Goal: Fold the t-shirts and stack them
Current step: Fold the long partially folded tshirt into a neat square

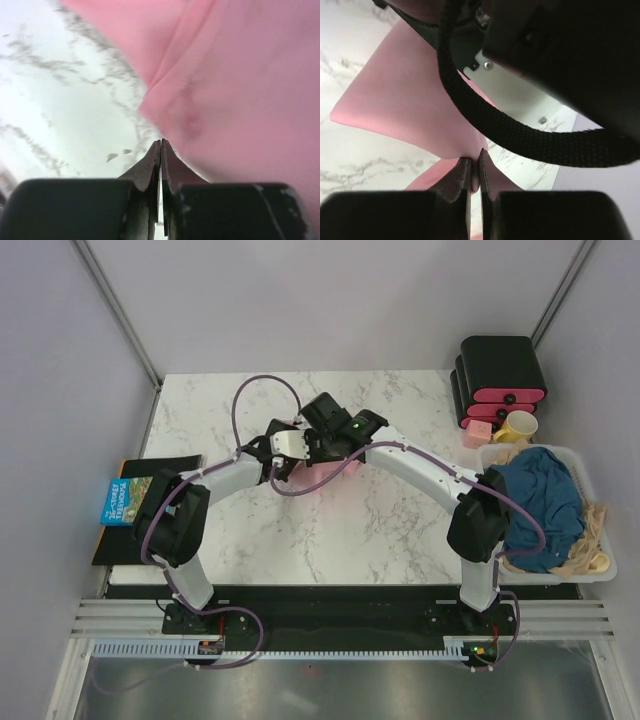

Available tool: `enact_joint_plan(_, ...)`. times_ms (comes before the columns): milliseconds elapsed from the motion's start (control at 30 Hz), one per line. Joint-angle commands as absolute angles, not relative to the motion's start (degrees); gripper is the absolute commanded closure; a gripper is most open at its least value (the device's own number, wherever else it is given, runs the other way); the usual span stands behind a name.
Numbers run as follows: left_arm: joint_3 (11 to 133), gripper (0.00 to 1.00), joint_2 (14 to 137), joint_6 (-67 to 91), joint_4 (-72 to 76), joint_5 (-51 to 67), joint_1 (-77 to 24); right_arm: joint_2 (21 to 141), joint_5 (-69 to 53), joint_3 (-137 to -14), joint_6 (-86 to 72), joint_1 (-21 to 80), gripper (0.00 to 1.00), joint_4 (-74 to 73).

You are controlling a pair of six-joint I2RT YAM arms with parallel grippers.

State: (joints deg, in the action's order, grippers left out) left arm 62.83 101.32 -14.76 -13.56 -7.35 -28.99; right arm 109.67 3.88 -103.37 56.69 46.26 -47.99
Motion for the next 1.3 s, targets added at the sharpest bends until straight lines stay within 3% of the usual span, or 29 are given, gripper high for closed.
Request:
enact_joint_plan(0,65.65,0.92,93.52,-9.15,-8.52,-15.56,-26.63,110.13,5.45,-103.27,55.63,45.97,1.00,-47.81)
enact_joint_plan(100,67.75,0.82,93.60,-8.70,-10.36,-13.72,-26.02,109.95,5.28,-102.83,55.28,45.97,1.00,-47.72)
enact_joint_plan(200,68.99,0.56,94.13,-8.88,-11.25,-13.71,-26.02,109.34,5.19,-102.31,55.02,46.06,1.00,-47.64)
enact_joint_plan(300,70.04,0.54,95.09,-9.66,-11.95,-12.75,-26.02,108.46,4.92,-101.60,54.67,46.23,1.00,-47.55)
enact_joint_plan(433,72.24,0.59,97.90,-10.81,-15.55,-10.46,-26.10,107.67,4.83,-100.37,54.41,46.23,1.00,-47.11)
enact_joint_plan(533,72.07,0.73,98.79,-11.25,-16.43,-8.62,-26.19,107.49,5.71,-100.98,53.79,46.23,1.00,-45.97)
enact_joint_plan(567,71.55,0.88,98.96,-11.34,-16.61,-8.00,-26.28,107.40,5.97,-101.25,53.53,46.32,1.00,-45.44)
enact_joint_plan(633,71.37,0.98,99.75,-11.95,-17.14,-6.68,-26.63,107.49,6.50,-102.21,52.82,46.41,1.00,-44.74)
enact_joint_plan(1267,64.61,0.98,97.91,-23.72,-18.37,-4.66,-33.57,111.09,9.23,-105.29,50.18,47.81,1.00,-40.96)
